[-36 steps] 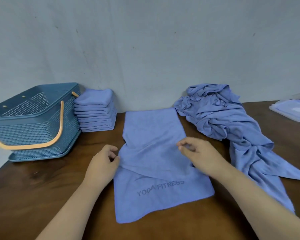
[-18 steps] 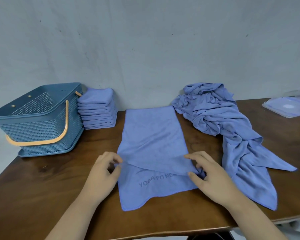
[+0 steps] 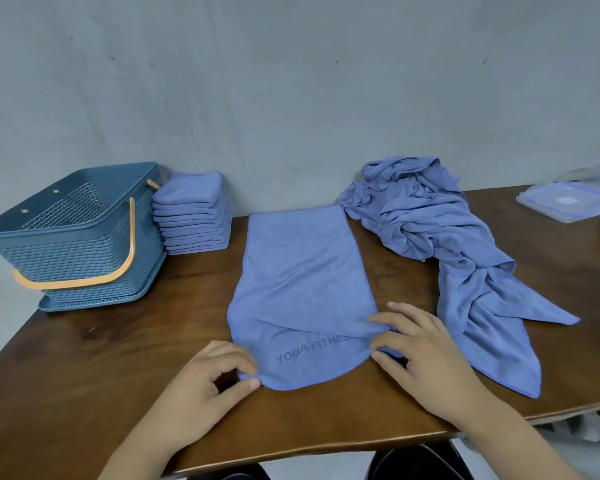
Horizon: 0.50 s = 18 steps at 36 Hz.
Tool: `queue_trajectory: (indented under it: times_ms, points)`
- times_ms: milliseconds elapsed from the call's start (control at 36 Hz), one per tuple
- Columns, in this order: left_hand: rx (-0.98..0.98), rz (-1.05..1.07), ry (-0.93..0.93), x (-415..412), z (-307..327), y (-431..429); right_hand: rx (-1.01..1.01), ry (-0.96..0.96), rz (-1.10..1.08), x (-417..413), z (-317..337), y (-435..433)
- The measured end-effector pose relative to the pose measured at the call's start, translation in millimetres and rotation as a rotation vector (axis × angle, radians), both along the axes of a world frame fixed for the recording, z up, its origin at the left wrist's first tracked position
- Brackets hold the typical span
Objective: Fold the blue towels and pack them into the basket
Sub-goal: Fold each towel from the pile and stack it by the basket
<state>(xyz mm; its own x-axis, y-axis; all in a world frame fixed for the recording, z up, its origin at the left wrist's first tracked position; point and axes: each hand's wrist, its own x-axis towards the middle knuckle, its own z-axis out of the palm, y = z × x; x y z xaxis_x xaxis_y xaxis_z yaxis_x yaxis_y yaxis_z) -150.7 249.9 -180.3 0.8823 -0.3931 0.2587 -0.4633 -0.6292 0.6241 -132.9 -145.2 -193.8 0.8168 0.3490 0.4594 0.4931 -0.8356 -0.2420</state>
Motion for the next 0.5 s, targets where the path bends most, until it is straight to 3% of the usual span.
queue_trajectory:
  times_ms: [250,500]
  points:
    - [-0.242,0.142,0.139,1.7,-6.4,7.3,0.31,0.14,0.096,-14.0,9.7,-2.9]
    - [-0.249,0.141,0.168,4.0,-9.8,8.6,0.486,0.332,0.073,-5.5,7.9,-7.6]
